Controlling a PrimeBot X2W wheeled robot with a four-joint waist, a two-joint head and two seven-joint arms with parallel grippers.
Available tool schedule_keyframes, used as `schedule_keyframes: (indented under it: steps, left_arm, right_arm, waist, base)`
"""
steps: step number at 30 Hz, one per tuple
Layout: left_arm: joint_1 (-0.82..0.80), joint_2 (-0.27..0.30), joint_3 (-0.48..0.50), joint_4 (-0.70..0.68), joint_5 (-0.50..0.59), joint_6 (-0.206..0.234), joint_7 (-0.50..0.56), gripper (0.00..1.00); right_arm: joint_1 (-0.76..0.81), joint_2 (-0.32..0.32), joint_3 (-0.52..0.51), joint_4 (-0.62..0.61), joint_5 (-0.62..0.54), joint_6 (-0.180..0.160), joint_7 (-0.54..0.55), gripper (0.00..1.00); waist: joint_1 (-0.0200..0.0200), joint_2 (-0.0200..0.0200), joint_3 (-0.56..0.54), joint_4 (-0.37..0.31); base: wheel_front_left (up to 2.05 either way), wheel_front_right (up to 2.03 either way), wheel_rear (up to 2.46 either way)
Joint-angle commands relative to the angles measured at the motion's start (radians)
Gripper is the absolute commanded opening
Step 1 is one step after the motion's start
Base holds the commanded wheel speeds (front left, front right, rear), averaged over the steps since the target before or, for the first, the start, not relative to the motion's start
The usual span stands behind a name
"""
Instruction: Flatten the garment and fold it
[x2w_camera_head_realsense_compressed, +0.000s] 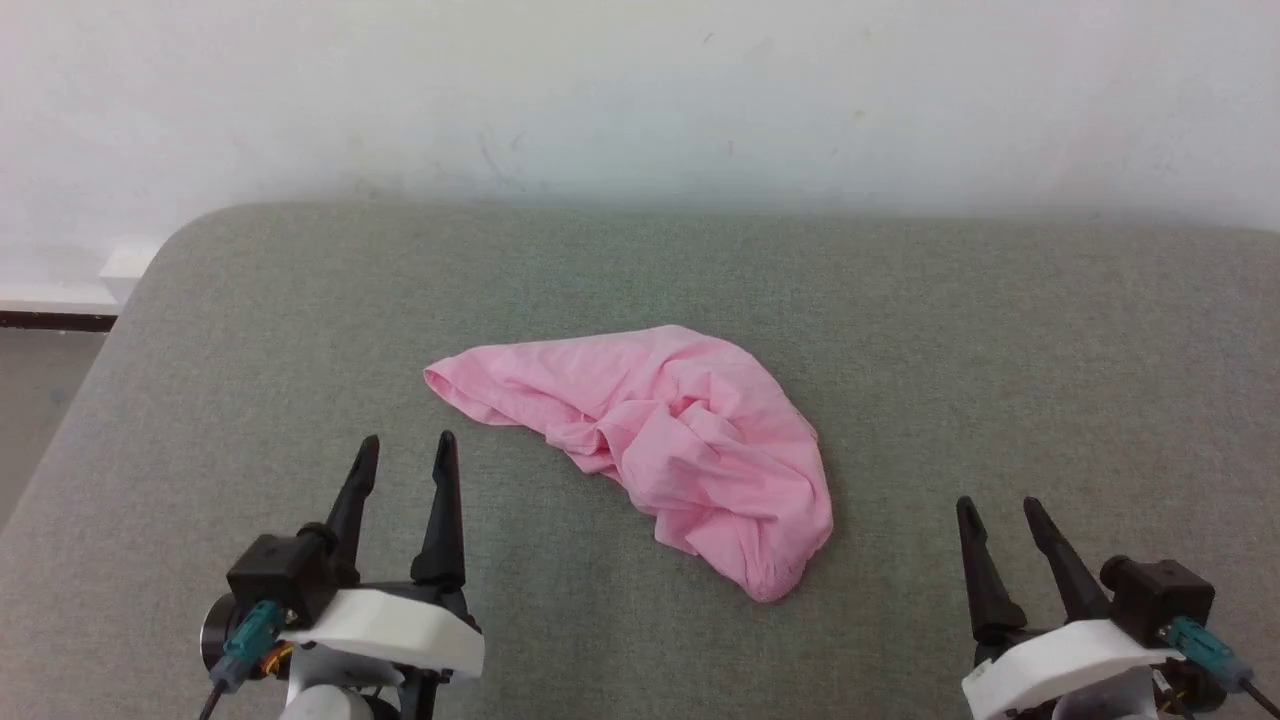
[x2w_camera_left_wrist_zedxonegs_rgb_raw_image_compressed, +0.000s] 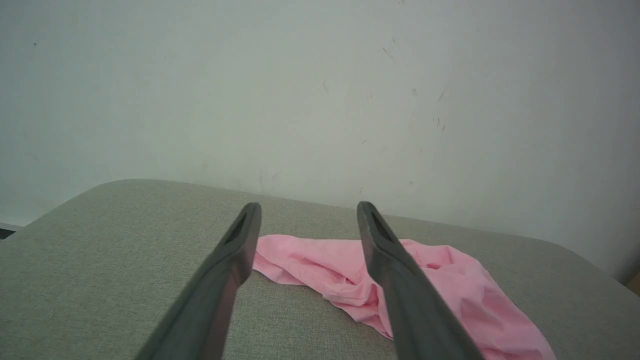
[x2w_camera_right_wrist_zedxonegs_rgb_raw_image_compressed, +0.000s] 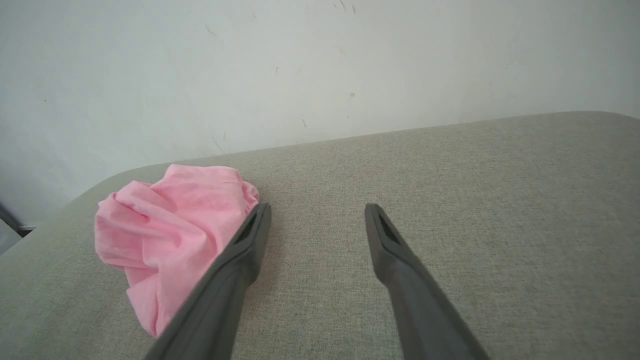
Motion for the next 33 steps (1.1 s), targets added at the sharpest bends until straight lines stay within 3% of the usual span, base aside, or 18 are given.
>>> schedule_keyframes:
  steps: [1, 7, 13, 20, 31, 32, 33]
  left_arm:
    - [0.013, -0.007, 0.011, 0.004, 0.014, -0.009, -0.005, 1.00]
    - [0.015, -0.047, 0.036, 0.050, 0.045, -0.040, -0.005, 1.00]
    - [-0.012, -0.079, 0.047, 0.071, 0.073, -0.064, -0.005, 1.00]
    - [-0.061, -0.125, 0.042, 0.076, 0.107, -0.093, -0.005, 1.00]
    - [-0.080, -0.155, 0.046, 0.079, 0.127, -0.109, -0.005, 1.00]
    - [-0.079, -0.156, 0.047, 0.079, 0.127, -0.109, -0.005, 1.00]
    - [-0.078, -0.156, 0.048, 0.079, 0.127, -0.109, -0.005, 1.00]
  right_arm:
    - [-0.014, 0.002, 0.001, 0.005, -0.009, -0.001, -0.001, 1.00]
    - [-0.137, 0.002, 0.031, 0.048, -0.031, -0.001, 0.140, 1.00]
    - [-0.346, 0.002, 0.057, 0.159, -0.106, -0.001, 0.406, 1.00]
    - [-0.571, -0.011, 0.170, 0.337, -0.209, -0.001, 0.670, 1.00]
    - [-0.661, -0.017, 0.306, 0.534, -0.213, -0.001, 0.751, 1.00]
    - [-0.661, -0.017, 0.318, 0.545, -0.202, -0.001, 0.753, 0.48]
    - [-0.663, -0.018, 0.330, 0.548, -0.188, -0.001, 0.741, 0.31]
  waist:
    - [0.0000, 0.0000, 0.003, -0.002]
    - [0.0000, 0.0000, 0.023, -0.003]
    - [0.0000, 0.0000, 0.071, 0.023]
    - [0.0000, 0.0000, 0.150, 0.089]
    - [0.0000, 0.0000, 0.201, 0.141]
    - [0.0000, 0.0000, 0.200, 0.140]
    - [0.0000, 0.0000, 0.199, 0.138]
  base:
    - [0.00, 0.00, 0.00]
    - [0.00, 0.00, 0.00]
    - [0.00, 0.00, 0.00]
    - [0.00, 0.00, 0.00]
    - [0.00, 0.00, 0.00]
    - [0.00, 0.00, 0.00]
    - [0.00, 0.00, 0.00]
